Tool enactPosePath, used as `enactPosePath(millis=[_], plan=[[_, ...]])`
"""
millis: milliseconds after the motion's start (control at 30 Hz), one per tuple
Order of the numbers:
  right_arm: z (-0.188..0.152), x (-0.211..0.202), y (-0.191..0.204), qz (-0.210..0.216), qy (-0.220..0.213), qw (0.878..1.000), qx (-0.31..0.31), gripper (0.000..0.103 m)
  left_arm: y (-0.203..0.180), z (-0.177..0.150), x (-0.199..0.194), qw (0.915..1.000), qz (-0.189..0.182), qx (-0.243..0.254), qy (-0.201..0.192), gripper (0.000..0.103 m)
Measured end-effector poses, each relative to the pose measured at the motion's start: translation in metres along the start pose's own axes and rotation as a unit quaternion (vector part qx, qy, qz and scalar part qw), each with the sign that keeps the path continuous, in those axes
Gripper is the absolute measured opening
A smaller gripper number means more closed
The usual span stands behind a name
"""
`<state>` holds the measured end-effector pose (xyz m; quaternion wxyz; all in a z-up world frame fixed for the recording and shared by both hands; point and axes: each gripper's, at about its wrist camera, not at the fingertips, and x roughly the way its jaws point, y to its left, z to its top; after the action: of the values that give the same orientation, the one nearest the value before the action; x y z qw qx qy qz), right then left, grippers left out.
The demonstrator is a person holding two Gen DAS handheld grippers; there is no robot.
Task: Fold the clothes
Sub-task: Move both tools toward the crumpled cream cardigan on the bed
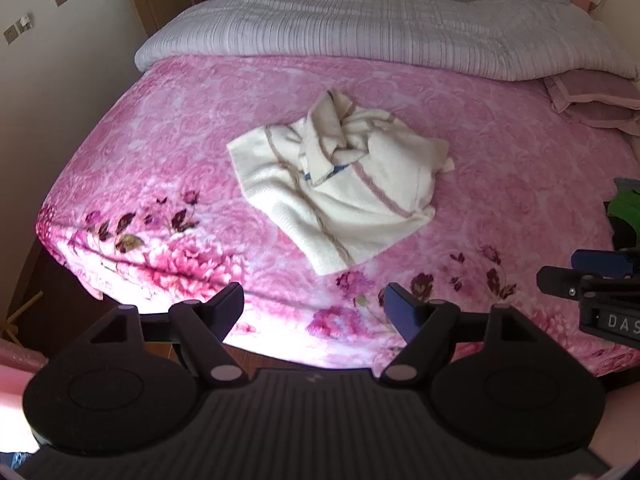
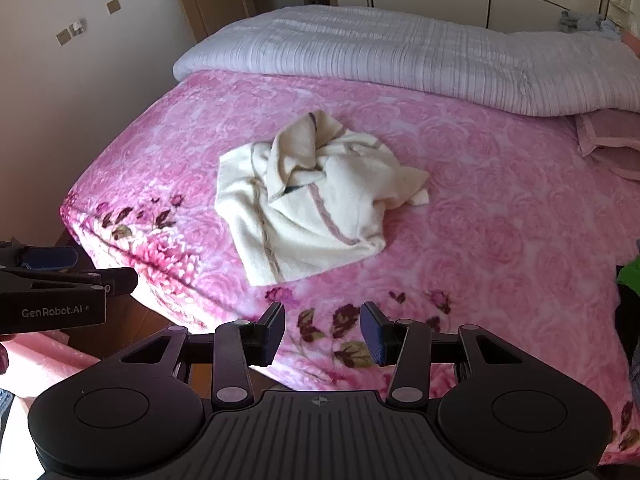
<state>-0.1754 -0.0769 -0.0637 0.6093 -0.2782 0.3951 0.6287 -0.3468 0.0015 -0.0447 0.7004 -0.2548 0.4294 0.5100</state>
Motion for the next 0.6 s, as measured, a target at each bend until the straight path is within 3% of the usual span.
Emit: enactPosePath(millis=[400, 600], plan=[[-0.017, 0.005, 0.007, 0.007, 0.02, 1.0, -0.007, 0.046, 0.009, -0.027, -0.001, 0.9996, 0.008, -0.013, 0.023, 0.075], [-0.013, 0.005, 0.008, 0.004, 0.015, 1.0, -0.002, 0.046, 0.016, -0.019, 0.002, 0.9998, 0.005, -0.01, 0.017, 0.075]])
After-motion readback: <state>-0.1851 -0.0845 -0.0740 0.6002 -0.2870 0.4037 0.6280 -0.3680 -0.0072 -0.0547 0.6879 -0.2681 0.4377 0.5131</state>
